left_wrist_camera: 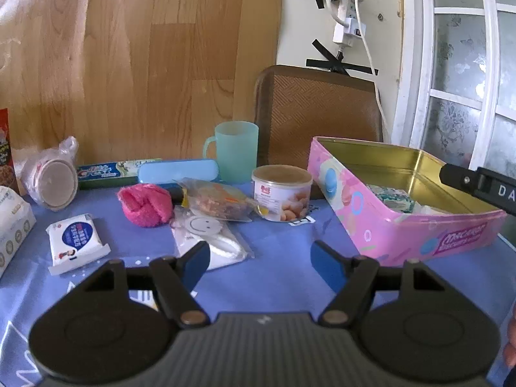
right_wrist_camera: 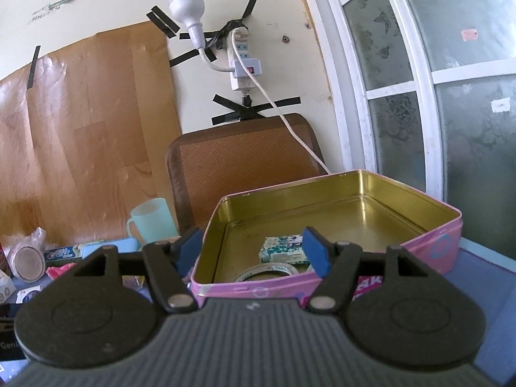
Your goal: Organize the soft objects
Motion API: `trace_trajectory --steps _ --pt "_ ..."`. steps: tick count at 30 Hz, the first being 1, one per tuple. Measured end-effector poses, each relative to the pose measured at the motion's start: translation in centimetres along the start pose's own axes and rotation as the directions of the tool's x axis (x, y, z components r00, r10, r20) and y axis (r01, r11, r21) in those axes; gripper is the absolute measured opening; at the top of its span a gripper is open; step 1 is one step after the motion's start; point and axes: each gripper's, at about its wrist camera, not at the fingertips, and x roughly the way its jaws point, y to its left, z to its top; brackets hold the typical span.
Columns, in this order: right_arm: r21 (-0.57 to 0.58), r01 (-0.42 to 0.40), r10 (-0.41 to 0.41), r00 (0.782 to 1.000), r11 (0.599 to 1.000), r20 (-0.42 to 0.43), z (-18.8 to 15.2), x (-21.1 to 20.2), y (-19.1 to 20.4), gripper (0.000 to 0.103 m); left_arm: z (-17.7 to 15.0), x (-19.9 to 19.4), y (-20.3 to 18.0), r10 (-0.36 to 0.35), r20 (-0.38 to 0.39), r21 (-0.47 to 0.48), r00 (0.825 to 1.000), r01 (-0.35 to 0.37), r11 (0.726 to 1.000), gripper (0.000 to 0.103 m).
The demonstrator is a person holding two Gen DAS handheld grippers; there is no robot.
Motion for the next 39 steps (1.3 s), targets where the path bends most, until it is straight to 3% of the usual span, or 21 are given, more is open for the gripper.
trace_trajectory --steps 9,19,23,39 --pt "-0.024 0.025 -0.024 1.0 0.999 0.017 -0.4 0.5 -0.1 0.075 -0.5 0.6 0.2 -0.013 0.039 0.016 0.999 0.013 1.0 0.071" --pt "-0.143 0.13 -0.111 0.984 0.981 0.136 -3.0 0.8 0.6 0.075 -1.7 2.2 -0.6 0.017 0.079 0.06 0.997 -0.022 0.998 0.071" --pt "-0.148 0.109 -0.099 0.992 0.983 0.073 -3.6 1.6 0.5 0.075 -1.8 2.2 -0.5 0.017 0.079 0.064 0.997 -0.022 0.998 0.071" --pt "-0.138 0.069 -0.054 0.992 0.988 0.112 -3.7 1.3 0.4 0.086 -2.0 2.1 -0.7 0.036 0.095 0.085 0.995 -0.044 0.995 0.075"
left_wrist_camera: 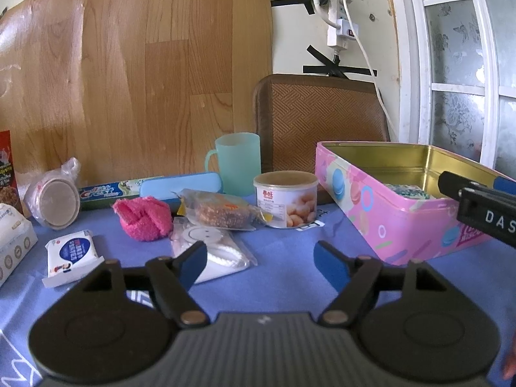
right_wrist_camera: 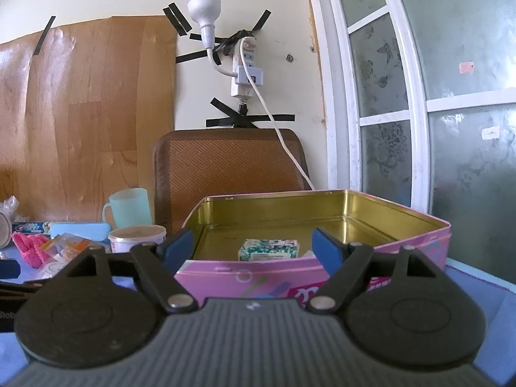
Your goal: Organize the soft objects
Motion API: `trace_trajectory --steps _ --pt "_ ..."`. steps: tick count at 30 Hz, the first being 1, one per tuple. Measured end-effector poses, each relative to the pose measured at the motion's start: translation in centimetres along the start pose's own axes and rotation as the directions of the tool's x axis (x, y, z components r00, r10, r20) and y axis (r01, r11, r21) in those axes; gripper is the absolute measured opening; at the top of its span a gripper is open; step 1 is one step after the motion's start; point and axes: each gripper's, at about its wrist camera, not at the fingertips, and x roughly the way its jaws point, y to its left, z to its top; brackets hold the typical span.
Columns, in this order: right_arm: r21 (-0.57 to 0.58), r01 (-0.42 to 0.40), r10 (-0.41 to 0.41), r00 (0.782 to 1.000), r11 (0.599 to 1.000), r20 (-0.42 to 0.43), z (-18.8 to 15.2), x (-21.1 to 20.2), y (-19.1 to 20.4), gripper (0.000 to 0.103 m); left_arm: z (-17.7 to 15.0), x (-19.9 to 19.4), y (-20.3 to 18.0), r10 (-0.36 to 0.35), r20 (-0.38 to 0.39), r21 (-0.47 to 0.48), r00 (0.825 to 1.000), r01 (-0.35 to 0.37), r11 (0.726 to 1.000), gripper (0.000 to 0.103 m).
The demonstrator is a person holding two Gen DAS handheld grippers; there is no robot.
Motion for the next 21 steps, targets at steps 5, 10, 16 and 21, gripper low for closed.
trace_trajectory --steps 5,10,16,21 --pt "-0.003 -0.008 0.008 1.0 1.0 0.007 -0.02 -0.04 0.0 0.087 0.02 0.12 0.18 0.002 -0.009 -0.009 1.0 -0.002 1.0 0.076" --pt "0.001 -0.005 0.005 1.0 1.0 0.0 0.05 0.04 0.04 0.088 0.0 0.15 0.25 0.005 -0.014 -0.019 1.0 -0.005 1.0 0.079" --pt "0.005 -0.008 0.008 1.0 1.0 -0.013 0.02 0.31 -0.1 0.088 -0.12 -0.23 -0.12 0.011 0.01 0.003 1.0 -0.011 1.0 0.09" --pt "0.005 -0.007 0.007 1.0 1.0 -0.011 -0.02 0.29 -0.12 0.089 -0.03 -0.17 0.04 0.003 0.006 0.0 1.0 -0.003 1.0 0.09"
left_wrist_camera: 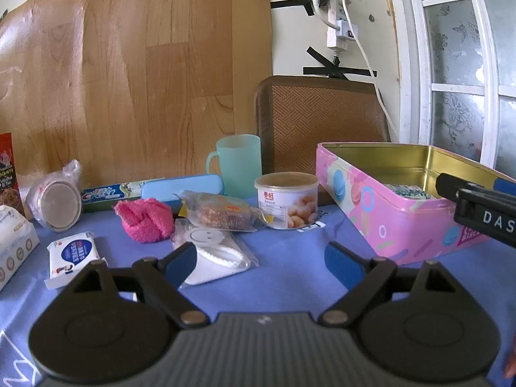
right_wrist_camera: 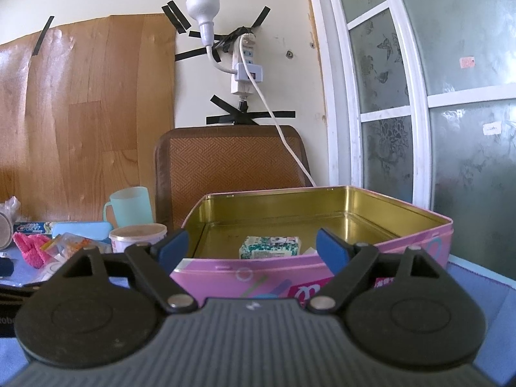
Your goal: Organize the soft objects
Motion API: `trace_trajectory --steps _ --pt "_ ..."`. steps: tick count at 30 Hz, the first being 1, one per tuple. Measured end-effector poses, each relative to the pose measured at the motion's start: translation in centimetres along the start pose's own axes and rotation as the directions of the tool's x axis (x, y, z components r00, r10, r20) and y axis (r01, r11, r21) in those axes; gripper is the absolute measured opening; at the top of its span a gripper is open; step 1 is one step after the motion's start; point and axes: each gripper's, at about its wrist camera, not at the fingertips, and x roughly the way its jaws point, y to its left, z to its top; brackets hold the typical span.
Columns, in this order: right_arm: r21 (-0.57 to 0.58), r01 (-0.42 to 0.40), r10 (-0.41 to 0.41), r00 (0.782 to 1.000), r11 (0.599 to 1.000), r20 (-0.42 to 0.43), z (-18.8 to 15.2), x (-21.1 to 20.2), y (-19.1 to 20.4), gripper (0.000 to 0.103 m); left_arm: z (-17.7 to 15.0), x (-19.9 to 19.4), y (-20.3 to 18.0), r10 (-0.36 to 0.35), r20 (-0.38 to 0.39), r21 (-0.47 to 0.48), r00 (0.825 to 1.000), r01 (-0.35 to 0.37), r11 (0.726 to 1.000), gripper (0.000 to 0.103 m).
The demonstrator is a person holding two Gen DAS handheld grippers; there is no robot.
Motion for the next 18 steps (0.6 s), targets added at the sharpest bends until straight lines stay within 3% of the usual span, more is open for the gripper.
trace_trajectory --steps 18 --pt "0.004 -0.004 0.004 1.0 1.0 -0.007 -0.12 0.01 -0.07 0.09 -0.09 -0.22 0.17 -0.026 0.014 -0.009 1.0 0.026 1.0 0.09"
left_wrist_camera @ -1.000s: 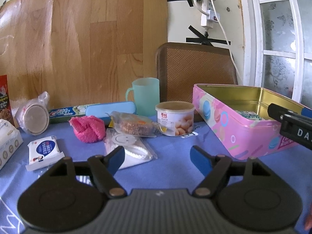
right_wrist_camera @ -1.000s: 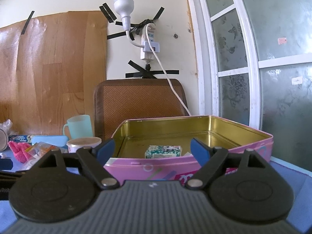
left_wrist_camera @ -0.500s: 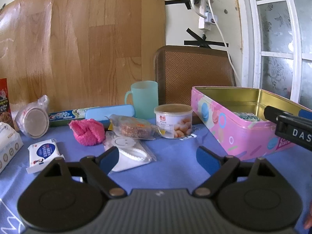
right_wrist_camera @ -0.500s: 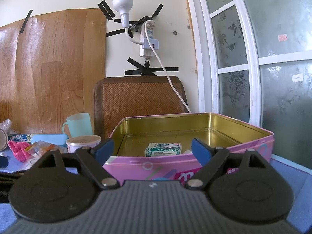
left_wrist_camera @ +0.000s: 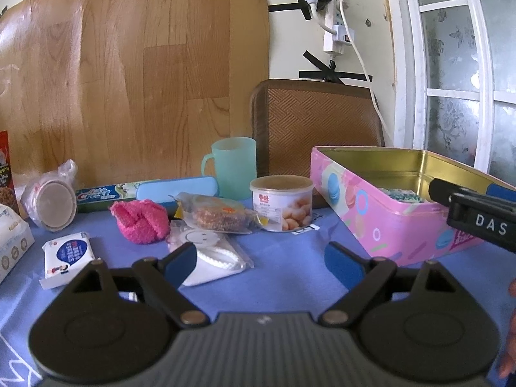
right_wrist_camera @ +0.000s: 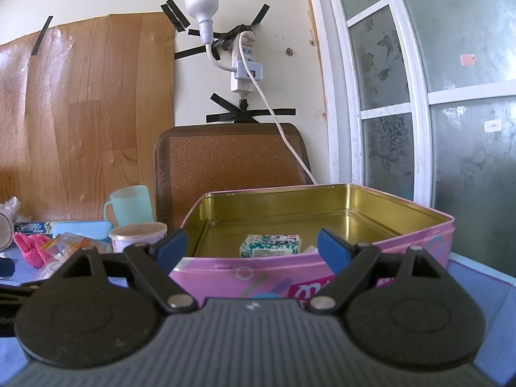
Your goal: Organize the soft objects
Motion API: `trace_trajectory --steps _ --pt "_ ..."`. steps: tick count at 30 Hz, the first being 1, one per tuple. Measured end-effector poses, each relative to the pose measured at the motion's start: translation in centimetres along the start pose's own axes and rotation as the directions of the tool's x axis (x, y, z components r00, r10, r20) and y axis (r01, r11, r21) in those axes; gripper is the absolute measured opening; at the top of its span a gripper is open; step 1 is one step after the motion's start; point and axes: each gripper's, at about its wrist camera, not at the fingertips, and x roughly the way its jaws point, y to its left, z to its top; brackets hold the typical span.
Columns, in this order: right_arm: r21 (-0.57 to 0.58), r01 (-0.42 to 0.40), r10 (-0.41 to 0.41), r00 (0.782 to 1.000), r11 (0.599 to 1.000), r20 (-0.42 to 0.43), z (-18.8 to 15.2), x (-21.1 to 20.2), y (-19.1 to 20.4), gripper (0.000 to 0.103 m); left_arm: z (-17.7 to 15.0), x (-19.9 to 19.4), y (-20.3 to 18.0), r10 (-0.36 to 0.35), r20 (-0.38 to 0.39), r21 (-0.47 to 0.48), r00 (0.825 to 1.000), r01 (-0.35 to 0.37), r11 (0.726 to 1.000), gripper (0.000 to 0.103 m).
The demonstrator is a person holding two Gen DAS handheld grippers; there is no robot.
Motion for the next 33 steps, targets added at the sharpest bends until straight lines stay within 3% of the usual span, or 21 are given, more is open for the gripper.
trace_trajectory --steps 3,5,7,9,12,14,15,17,18,24,25,27,29,30,33 --pt "-0.004 0.011 -0.011 1.0 1.0 -0.005 0.0 0.0 0.1 0.09 0.1 -0.1 0.7 -0.017 -0.01 -0.016 1.0 0.017 1.0 0.09" --pt "-0.019 -0.005 0.005 1.0 1.0 -0.014 0.1 0.3 0.3 0.09 0.2 -0.4 1.9 0.023 -0.015 -0.008 1.0 -0.023 1.0 0.09" --pt "-0.052 -0.053 0.051 0.998 0.997 -0.021 0.3 0.4 0.9 0.089 0.2 -1.0 3.8 0.07 -0.001 -0.013 0.998 -0.07 0.997 0.09" --pt "-0.08 -0.15 0.148 0.988 0.985 -0.033 0.9 0.4 2.3 0.088 0.1 -1.7 6.7 0.127 0.008 -0.052 0.992 -0.126 0.991 0.09" --pt "-0.137 -0.301 0.296 0.953 0.944 -0.061 2.1 1.0 5.9 0.087 -0.6 -2.1 10.8 0.216 -0.01 -0.165 0.976 -0.215 0.963 0.09" --pt "-0.22 -0.39 0.369 0.92 0.894 -0.129 2.4 2.0 9.3 0.078 -1.0 -2.2 13.2 0.2 -0.023 -0.308 0.98 -0.197 0.931 0.089" --pt "-0.247 -0.442 0.407 0.895 0.862 -0.183 2.4 2.7 11.1 0.068 -1.1 -2.3 13.9 0.203 -0.013 -0.346 0.979 -0.194 0.918 0.088" --pt "-0.271 -0.519 0.459 0.85 0.811 -0.259 2.1 4.2 14.0 0.056 -1.2 -2.5 14.5 0.23 -0.009 -0.382 0.973 -0.216 0.898 0.088" --pt "-0.293 -0.529 0.462 0.845 0.796 -0.271 1.9 4.6 15.2 0.053 -1.3 -2.5 14.6 0.229 -0.006 -0.386 0.973 -0.213 0.897 0.087" --pt "-0.446 -0.534 0.423 0.844 0.718 -0.33 0.1 7.4 21.0 0.052 -1.1 -2.3 13.7 0.226 0.015 -0.335 0.974 -0.208 0.919 0.087" --pt "-0.478 -0.522 0.404 0.852 0.707 -0.333 -0.3 7.8 21.7 0.046 -1.1 -2.3 13.7 0.223 0.015 -0.335 0.975 -0.206 0.92 0.087" --pt "-0.526 -0.488 0.364 0.872 0.697 -0.327 -0.7 8.5 22.1 0.021 -1.0 -2.2 13.9 0.219 0.013 -0.345 0.976 -0.201 0.917 0.087" --pt "-0.522 -0.476 0.357 0.879 0.708 -0.316 0.0 8.3 21.3 0.019 -1.1 -2.2 14.1 0.216 0.01 -0.358 0.976 -0.198 0.912 0.087" --pt "-0.518 -0.472 0.357 0.881 0.713 -0.311 0.3 7.9 20.6 0.011 -1.1 -2.2 14.3 0.213 0.007 -0.364 0.977 -0.196 0.91 0.087" --pt "-0.502 -0.484 0.377 0.874 0.716 -0.306 0.8 5.5 17.8 0.01 -1.2 -2.2 14.3 0.208 0.007 -0.369 0.978 -0.191 0.91 0.087"
